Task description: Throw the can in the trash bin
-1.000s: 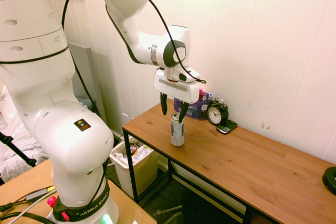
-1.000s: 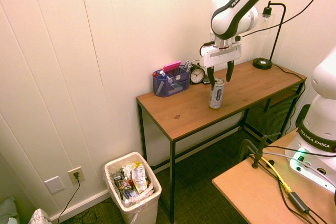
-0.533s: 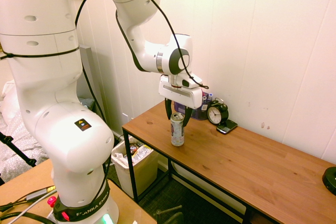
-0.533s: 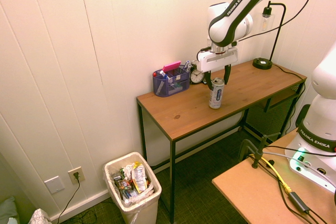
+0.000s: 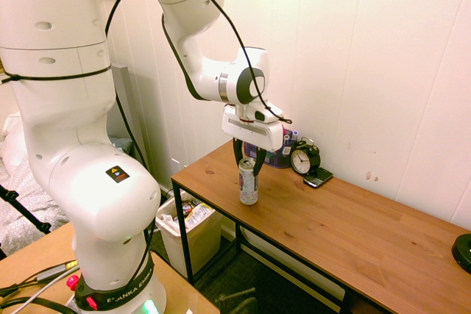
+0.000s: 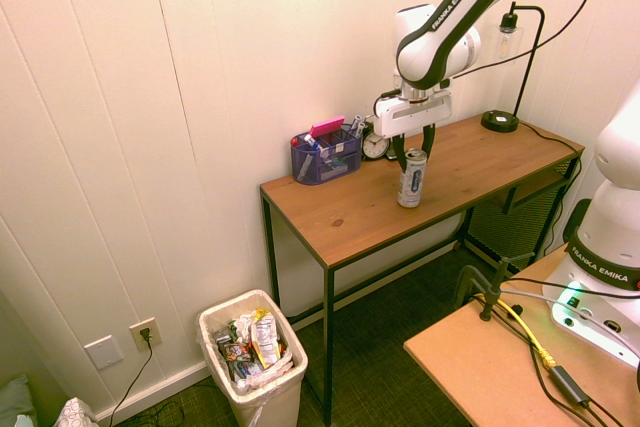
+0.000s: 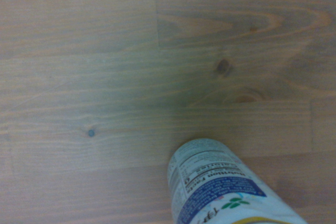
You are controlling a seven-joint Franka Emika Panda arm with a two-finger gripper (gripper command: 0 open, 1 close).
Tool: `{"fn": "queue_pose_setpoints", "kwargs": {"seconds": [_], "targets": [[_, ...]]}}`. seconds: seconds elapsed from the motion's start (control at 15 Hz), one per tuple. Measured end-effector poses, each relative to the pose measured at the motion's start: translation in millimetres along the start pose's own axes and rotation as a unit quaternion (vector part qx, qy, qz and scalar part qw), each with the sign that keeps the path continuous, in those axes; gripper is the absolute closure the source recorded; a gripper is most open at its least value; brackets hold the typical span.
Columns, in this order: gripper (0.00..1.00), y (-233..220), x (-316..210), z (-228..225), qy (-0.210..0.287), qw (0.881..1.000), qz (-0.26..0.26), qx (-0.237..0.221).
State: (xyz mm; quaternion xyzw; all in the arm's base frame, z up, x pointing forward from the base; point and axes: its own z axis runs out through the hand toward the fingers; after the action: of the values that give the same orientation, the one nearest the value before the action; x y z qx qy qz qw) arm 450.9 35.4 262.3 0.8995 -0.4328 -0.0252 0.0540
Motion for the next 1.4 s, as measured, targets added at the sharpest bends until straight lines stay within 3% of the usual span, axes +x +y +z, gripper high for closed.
{"fn": "queue_pose_setpoints", "kwargs": {"seconds": [0.33, 0.53, 0.8, 0.93, 1.4], "targets": [[1.0, -1, -2, -7, 0.004, 1.0, -0.002, 0.004], [1.0, -12, -14, -48, 0.027, 0.999, -0.017, 0.031], [1.0, -94, -83, -159, 0.069, 0.993, -0.077, 0.063], [1.0, -134, -125, -193, 0.09, 0.988, -0.109, 0.063], [1.0, -257, -233, -193, 0.086, 0.973, -0.211, 0.033]]}}
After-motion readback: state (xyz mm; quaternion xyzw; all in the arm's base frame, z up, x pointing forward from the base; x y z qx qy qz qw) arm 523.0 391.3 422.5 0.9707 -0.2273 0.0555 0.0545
